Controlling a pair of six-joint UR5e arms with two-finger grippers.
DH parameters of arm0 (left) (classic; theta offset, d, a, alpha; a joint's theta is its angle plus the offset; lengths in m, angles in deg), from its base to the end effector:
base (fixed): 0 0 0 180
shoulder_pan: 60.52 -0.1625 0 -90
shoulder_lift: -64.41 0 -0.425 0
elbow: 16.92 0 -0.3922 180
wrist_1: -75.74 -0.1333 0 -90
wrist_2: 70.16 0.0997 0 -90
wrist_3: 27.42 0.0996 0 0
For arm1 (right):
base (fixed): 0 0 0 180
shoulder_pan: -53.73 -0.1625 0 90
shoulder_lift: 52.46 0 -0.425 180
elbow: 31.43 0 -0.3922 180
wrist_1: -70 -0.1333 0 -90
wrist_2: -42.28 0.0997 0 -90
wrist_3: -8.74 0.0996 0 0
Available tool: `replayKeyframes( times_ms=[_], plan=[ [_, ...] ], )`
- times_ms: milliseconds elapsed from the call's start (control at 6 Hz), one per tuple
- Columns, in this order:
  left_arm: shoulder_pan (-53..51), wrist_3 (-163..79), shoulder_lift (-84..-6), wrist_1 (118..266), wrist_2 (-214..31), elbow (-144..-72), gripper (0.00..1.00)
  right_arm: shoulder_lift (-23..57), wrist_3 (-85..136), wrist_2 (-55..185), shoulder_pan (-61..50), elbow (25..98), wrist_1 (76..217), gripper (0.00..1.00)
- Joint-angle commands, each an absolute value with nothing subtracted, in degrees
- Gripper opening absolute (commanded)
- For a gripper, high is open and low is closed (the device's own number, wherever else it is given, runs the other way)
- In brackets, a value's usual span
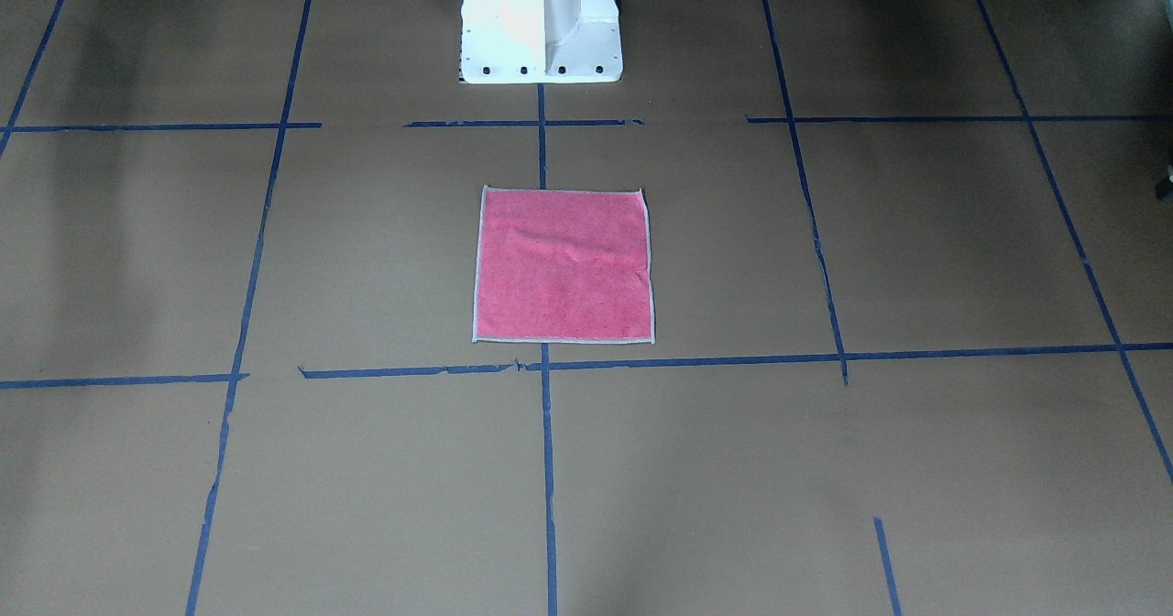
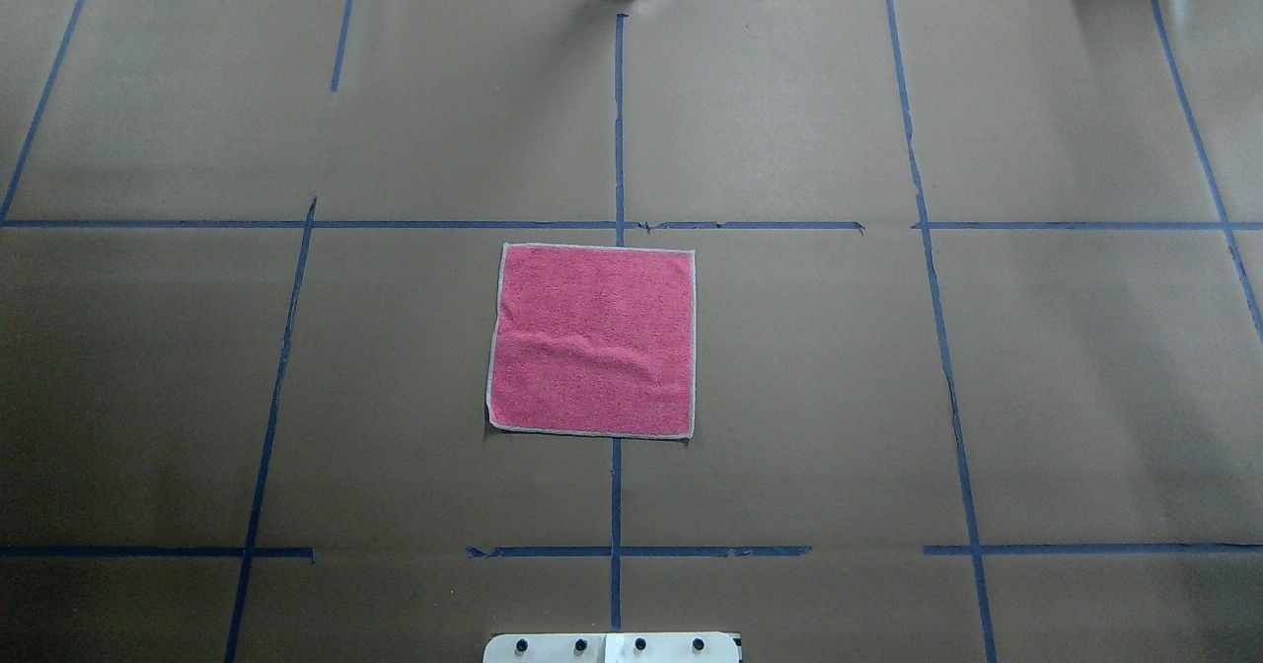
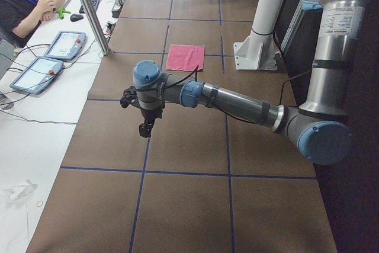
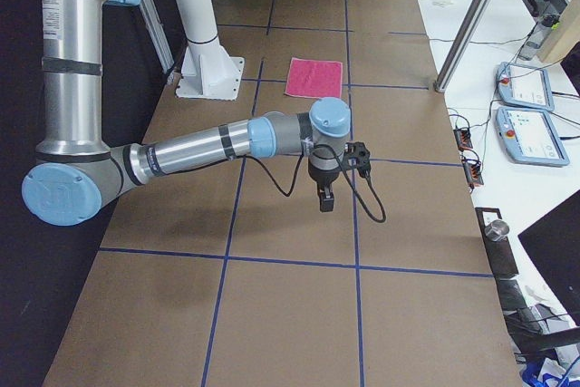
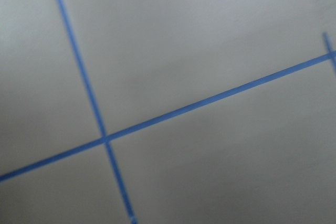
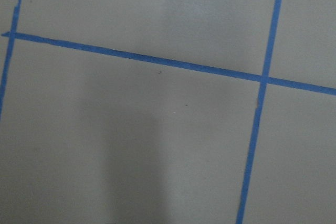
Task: Fold towel twice with both arms
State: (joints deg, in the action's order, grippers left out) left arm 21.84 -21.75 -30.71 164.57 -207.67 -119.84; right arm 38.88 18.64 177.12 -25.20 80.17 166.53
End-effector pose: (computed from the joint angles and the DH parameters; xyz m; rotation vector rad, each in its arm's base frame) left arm 0.0106 -0.5291 0.4998 0.2643 0.8315 0.3395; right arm -0.0287 -0.4749 0.4965 0.0818 -0.8073 -0.1130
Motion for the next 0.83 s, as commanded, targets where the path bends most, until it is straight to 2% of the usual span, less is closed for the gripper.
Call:
replayKeyframes(
  times_ms=[0,667],
  plan=[
    [11.81,-35.04,-32.44,169.76,-209.73,-122.37,1.00,34.92,36.61,176.84,-16.27,85.52,166.50,1.00],
    [-15.27,-83.13,-45.42,169.87,-193.62,-127.75,1.00,19.39,72.11,165.47,5.42,87.22,166.50,1.00]
  ],
)
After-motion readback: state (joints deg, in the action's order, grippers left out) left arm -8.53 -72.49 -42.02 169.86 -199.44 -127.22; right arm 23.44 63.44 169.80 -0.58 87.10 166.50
